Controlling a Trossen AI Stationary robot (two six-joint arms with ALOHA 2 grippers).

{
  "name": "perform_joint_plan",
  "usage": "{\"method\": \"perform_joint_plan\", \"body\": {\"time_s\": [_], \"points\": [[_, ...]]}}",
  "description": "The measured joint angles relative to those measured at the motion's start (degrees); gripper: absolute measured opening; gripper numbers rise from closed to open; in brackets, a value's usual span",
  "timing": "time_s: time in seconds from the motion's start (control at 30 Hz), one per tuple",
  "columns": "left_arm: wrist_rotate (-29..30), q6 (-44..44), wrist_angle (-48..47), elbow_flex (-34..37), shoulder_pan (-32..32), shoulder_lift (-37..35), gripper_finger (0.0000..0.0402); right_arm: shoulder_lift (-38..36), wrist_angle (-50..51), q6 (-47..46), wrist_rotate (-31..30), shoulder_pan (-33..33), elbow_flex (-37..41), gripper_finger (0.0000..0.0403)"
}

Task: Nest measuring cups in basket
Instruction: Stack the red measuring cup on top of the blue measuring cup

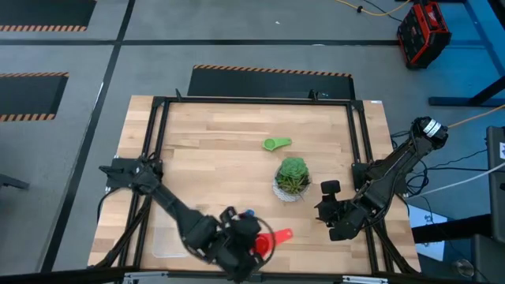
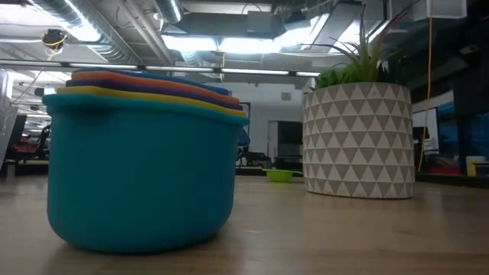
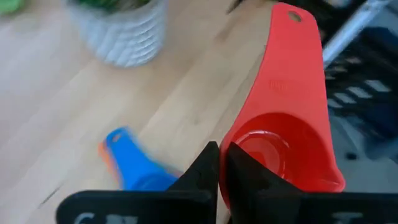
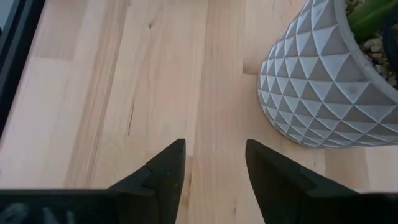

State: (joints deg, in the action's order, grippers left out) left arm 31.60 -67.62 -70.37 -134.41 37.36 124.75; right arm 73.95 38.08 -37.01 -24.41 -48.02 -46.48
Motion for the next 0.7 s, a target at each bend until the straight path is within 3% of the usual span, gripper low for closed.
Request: {"method": "perform_joint_plan", "body": {"time_s": [0.27,0.7], "points": [[2.2,-15.6,-13.8,0.4,3.9,0.7,0.0006,0.0,-0.8,1.3,0.0,0.0,0.0,0.0173],[0.8,-23.7,-13.0,13.0,4.4,0.7,0.0007,0.0,-1.1,1.5,0.0,0.0,0.0,0.0173]]}}
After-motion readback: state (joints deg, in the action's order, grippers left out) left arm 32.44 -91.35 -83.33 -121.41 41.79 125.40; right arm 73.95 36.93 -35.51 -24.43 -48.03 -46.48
